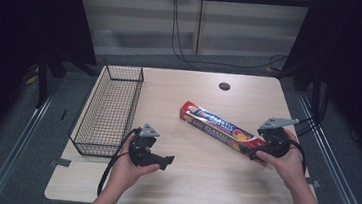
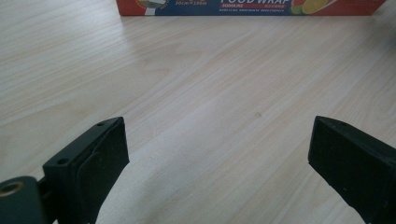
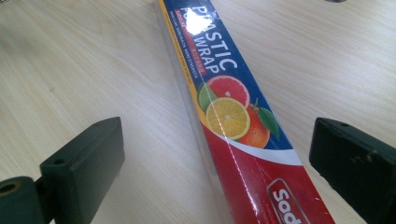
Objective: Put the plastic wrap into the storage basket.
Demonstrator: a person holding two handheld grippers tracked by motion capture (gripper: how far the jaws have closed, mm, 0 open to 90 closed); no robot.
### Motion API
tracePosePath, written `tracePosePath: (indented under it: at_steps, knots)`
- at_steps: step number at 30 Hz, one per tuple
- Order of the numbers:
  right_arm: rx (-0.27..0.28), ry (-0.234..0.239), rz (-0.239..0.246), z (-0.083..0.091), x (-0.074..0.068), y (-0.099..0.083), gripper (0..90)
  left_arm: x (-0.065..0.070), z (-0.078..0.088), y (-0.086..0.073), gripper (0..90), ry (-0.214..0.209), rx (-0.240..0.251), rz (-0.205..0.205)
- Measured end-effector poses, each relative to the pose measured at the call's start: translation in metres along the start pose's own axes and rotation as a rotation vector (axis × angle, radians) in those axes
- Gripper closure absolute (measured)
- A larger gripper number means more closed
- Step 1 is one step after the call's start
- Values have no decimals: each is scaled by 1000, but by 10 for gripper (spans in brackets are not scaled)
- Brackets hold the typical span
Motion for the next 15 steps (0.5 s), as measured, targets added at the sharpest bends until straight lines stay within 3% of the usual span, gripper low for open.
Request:
tracePosePath:
  at_steps: [8,13,15]
  knots:
    - [-17,3,-10,0,-1,3,33,-2,4,-1,49,8,4,7]
    - [-39,18,-8,-2,-1,7,33,-1,2,-2,50,-22,-7,4]
    - [-52,15,0,-4,0,9,33,0,2,-1,50,-14,-14,0]
Point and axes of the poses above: each handheld gripper's, and its own axes: z roughly backward along the jaws, y roughly out of its top, x roughly to its right, the point moved 1 cm from there along -z, roughly forward along the jaws, and after that the axes turned 8 degrees about z, right-handed, at the moved point
